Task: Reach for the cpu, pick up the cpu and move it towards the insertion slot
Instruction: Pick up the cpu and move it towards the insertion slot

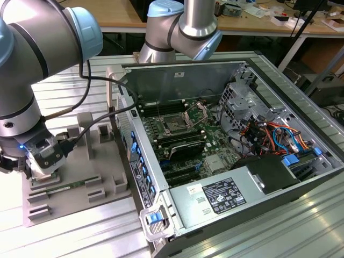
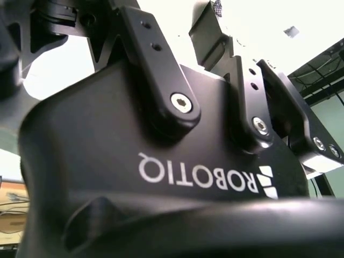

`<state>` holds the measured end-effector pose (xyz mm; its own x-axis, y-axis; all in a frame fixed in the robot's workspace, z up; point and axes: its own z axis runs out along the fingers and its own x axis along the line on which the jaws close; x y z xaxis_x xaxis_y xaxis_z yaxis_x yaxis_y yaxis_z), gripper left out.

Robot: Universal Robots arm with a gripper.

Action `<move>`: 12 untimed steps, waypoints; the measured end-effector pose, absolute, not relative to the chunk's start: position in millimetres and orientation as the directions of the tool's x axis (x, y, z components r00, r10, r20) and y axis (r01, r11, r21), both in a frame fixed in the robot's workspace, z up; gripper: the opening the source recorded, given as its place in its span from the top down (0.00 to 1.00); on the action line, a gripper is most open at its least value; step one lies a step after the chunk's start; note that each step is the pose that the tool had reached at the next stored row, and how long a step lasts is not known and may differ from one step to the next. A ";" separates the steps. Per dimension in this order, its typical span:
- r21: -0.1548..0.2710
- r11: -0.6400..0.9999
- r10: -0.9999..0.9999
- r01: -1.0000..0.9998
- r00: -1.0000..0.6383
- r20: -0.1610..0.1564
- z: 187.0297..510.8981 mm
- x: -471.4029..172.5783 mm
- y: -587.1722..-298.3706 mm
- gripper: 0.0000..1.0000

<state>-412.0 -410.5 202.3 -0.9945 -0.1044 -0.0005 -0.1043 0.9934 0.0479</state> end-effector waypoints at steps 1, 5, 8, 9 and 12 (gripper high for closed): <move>0.048 0.993 -0.104 -0.104 -0.995 0.000 202.6 -412.0 -410.5 0.45; 0.048 0.993 -0.104 -0.104 -0.995 0.000 203.2 -412.0 -410.5 0.45; 0.048 0.993 -0.104 -0.104 -0.995 0.000 203.2 -412.0 -410.5 0.45; 0.048 0.993 -0.104 -0.104 -0.995 0.000 203.3 -412.0 -410.5 0.45; 0.048 0.993 -0.104 -0.104 -0.995 0.000 203.4 -412.0 -410.5 0.45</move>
